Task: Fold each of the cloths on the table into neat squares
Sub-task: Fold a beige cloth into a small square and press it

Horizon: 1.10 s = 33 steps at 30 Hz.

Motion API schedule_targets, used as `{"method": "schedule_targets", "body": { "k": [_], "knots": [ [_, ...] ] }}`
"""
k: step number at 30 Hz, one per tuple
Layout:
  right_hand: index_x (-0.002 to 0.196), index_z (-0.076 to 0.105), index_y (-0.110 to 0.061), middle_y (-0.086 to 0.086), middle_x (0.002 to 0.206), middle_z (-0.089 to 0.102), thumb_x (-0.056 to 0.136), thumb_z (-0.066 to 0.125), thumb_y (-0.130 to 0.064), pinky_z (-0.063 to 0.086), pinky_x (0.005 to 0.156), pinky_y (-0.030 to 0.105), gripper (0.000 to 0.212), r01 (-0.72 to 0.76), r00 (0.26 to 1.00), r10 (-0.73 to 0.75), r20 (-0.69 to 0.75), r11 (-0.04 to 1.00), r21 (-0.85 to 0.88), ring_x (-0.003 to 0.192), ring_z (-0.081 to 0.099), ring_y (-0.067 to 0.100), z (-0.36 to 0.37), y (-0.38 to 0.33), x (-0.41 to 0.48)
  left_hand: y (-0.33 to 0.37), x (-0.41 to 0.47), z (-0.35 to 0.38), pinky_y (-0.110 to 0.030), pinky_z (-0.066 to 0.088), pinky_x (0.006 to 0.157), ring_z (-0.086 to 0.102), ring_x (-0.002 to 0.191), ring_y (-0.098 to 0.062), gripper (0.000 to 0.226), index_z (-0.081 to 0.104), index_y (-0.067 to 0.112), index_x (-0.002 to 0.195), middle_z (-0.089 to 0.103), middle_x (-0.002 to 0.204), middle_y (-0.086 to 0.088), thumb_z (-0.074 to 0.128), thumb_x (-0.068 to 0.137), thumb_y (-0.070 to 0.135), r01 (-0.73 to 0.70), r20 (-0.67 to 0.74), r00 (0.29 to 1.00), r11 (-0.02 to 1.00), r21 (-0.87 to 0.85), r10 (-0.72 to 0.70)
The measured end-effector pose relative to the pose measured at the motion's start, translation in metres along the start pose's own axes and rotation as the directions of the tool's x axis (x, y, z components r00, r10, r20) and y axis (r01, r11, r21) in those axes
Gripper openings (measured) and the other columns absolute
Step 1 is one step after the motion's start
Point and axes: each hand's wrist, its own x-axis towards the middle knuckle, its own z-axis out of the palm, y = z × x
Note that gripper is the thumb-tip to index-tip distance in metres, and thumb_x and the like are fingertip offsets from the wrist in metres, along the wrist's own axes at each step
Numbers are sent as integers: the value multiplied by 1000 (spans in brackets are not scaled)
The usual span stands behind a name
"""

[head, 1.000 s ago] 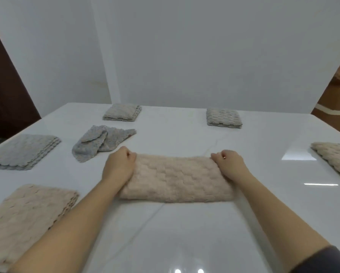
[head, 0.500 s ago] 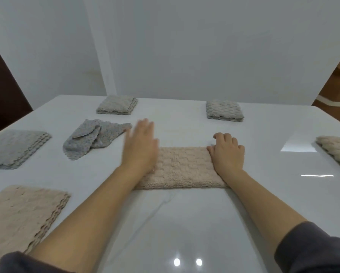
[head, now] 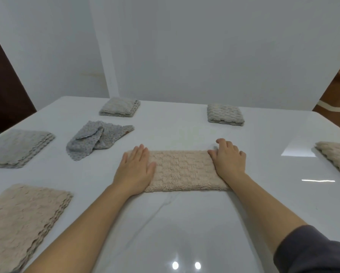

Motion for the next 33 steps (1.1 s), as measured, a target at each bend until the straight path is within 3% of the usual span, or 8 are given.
{"method": "schedule_targets", "body": {
  "k": [6,10,13,17,23,33],
  "knots": [
    [139,40,-18,8,140,48,100,38,-44,30,103,49,47,-15,997,17,72,999,-34,128,44,28,-5,-1,3,-11,-5,-3,-41,-5,122,-12,149,-14,64,-4,12,155,-11,163,-2,12,103,44,57,21,998,998,13,-58],
    [152,23,-13,7,161,19,103,25,-42,9,117,56,56,-20,994,26,102,998,-66,149,9,26,-14,-14,5,-10,-5,-2,-43,-6,121,-12,149,-14,64,-4,12,155,-10,163,-2,11,102,45,59,19,998,998,20,-59],
    [156,9,-13,4,164,1,105,18,-39,-1,119,55,58,98,987,-89,137,993,-59,151,-6,24,-20,-46,-6,-10,-5,-2,-44,-7,121,-13,149,-14,64,-4,13,155,-11,163,-1,11,102,45,62,23,998,998,16,-62],
    [156,6,-11,4,164,1,104,17,-37,-2,120,54,58,254,952,-250,176,967,-1,151,-6,23,-16,-94,-33,-10,-6,-3,-45,-7,121,-14,149,-13,63,-4,13,156,-11,163,-1,11,103,44,64,14,998,998,5,-65],
    [155,8,-12,4,164,4,104,18,-36,-2,120,53,58,367,904,-365,221,930,35,151,-5,23,10,-136,-59,-9,-6,-2,-45,-8,121,-13,149,-11,60,0,13,156,-9,163,1,11,104,40,73,1,997,997,-7,-73],
    [156,8,-14,2,164,3,100,17,-55,-5,119,54,70,324,900,-320,296,945,38,151,-7,22,9,-98,-57,-10,-7,-2,-48,-10,120,-14,149,-11,61,-3,13,155,-11,163,0,10,103,41,72,6,997,997,5,-72]
  ]
}}
